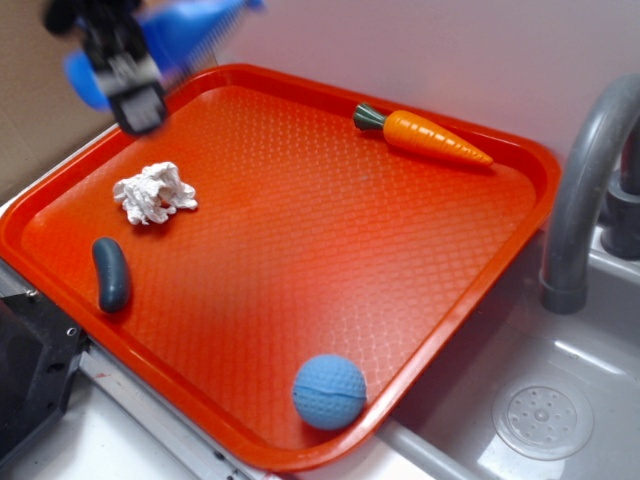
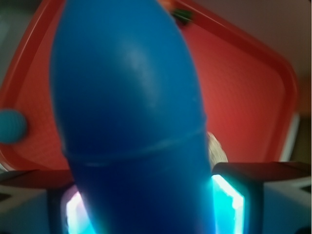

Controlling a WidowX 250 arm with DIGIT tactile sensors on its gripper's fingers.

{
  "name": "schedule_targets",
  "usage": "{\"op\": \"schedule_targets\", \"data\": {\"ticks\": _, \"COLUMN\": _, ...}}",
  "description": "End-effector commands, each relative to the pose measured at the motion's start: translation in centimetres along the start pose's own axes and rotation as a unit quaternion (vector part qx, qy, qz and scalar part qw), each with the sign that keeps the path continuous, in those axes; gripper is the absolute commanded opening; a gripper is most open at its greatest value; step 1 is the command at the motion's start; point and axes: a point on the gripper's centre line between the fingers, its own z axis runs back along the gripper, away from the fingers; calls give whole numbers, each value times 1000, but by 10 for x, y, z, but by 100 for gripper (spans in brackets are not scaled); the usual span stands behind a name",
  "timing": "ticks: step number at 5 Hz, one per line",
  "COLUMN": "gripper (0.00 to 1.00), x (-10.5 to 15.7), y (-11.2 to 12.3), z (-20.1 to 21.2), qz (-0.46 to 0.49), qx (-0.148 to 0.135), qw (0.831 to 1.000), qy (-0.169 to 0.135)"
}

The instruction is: Grab the blue bottle.

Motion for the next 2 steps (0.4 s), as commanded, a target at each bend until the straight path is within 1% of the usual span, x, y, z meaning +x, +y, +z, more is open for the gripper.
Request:
{"op": "schedule_targets", "data": {"ticks": 1, "gripper": 0, "x": -15, "y": -2, "z": 26, "qz": 254, "qx": -20, "qw": 967, "qy": -6}}
{"op": "schedule_targets", "data": {"ticks": 2, "gripper": 0, "x": -12, "y": -4, "z": 19, "qz": 210, "qx": -36, "qw": 977, "qy": -10}}
